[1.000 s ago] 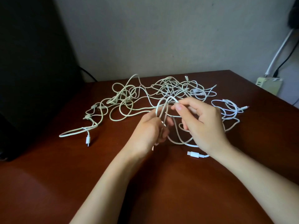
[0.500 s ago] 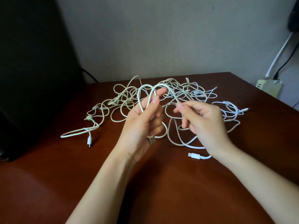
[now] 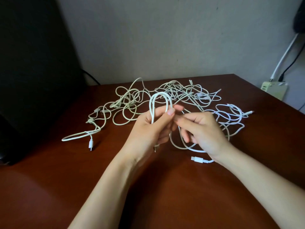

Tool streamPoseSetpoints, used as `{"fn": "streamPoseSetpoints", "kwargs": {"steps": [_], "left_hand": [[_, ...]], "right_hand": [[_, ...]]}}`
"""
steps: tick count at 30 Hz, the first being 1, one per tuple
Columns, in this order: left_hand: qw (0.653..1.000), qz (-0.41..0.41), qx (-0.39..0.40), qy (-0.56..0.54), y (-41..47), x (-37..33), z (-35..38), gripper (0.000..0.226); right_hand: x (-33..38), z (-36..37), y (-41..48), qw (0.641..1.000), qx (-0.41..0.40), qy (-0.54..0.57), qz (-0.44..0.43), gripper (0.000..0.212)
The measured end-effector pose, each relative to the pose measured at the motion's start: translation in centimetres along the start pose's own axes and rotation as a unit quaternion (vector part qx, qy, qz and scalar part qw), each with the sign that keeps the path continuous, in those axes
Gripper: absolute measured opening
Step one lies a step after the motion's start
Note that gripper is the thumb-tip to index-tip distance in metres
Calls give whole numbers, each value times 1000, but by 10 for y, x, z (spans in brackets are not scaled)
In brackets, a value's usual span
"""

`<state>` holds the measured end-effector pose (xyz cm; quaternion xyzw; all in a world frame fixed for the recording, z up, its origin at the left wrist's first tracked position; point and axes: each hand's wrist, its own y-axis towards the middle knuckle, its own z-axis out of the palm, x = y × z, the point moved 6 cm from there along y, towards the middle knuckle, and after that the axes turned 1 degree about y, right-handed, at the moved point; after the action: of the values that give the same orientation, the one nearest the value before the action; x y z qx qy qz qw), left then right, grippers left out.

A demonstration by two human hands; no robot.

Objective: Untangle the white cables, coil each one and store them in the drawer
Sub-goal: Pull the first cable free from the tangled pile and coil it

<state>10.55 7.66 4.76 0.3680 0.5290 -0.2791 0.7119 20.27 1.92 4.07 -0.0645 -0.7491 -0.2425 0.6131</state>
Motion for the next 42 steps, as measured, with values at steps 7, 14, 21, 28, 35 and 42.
{"fn": "streamPoseSetpoints", "kwargs": {"steps": [7, 14, 21, 28, 35, 42], "left_hand": [[994, 27, -91, 56, -2, 2, -7, 19], [991, 82, -101, -22, 1, -10, -18, 22], [964, 101, -101, -226, 4, -19, -25, 29], [924, 99, -134, -345, 6, -16, -37, 25], [909, 65, -197, -362, 7, -9, -51, 8], [924, -10, -265, -276, 3, 6, -68, 22]], "right_hand": [[-7, 2, 0, 992, 19, -115, -38, 26], [-5, -2, 1, 918, 2, -355, -178, 12], [-4, -8, 3, 896, -30, -393, -206, 2], [7, -29, 5, 871, -140, -403, -244, 22], [23, -39, -2, 871, -215, -340, -283, 23], [26, -20, -3, 931, -70, -247, -260, 9]]}}
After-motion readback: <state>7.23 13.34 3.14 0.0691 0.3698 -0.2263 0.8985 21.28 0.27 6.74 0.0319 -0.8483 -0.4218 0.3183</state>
